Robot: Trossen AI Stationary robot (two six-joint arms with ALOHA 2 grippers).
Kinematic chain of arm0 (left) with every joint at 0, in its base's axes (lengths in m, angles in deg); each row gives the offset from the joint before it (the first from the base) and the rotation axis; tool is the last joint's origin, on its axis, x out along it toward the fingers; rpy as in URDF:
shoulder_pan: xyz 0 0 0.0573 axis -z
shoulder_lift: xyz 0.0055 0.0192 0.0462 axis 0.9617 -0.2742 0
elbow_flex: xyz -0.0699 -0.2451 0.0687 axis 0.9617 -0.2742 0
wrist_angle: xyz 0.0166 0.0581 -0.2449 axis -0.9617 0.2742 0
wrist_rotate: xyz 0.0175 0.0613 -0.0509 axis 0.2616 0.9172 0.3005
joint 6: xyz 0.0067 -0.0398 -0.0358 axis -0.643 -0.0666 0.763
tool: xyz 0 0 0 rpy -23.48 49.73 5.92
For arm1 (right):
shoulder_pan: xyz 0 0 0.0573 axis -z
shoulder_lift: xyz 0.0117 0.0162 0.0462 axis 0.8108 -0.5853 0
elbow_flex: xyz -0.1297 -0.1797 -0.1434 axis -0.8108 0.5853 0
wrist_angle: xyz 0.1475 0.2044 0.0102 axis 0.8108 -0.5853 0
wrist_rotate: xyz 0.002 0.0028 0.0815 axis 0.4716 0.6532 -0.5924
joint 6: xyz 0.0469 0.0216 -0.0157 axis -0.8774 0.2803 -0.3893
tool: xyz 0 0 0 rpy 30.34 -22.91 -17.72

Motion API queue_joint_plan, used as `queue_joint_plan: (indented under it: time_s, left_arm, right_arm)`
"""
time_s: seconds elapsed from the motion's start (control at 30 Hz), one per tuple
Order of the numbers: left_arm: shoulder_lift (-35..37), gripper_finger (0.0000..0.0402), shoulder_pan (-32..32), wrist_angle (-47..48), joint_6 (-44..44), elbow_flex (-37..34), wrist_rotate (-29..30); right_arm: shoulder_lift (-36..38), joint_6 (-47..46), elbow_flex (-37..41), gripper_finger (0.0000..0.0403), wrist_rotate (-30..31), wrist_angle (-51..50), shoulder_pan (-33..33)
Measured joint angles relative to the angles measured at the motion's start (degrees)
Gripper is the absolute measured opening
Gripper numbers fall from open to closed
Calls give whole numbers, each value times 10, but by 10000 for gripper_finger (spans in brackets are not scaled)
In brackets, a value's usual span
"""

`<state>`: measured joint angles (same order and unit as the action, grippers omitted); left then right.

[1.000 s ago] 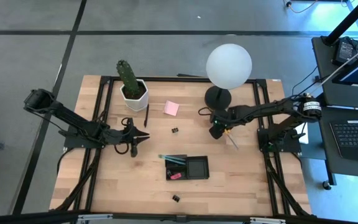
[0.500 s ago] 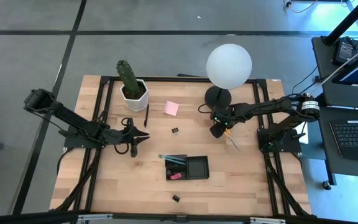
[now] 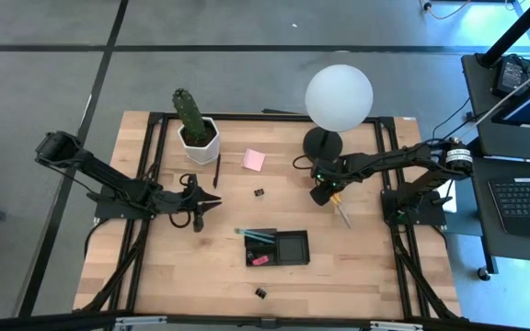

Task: Pick and place office supplies into organizer
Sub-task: Put the yellow scissors into the mesh desk organizer

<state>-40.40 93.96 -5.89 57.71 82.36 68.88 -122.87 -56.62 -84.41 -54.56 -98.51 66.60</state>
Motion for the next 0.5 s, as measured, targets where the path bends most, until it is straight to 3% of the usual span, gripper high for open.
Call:
queue_joint_plan:
  time_s: [0.5]
  left_arm:
    - [0, 59, 0, 0, 0, 0, 0]
  right_arm:
    - [4, 46, -25, 85, 11, -1, -25]
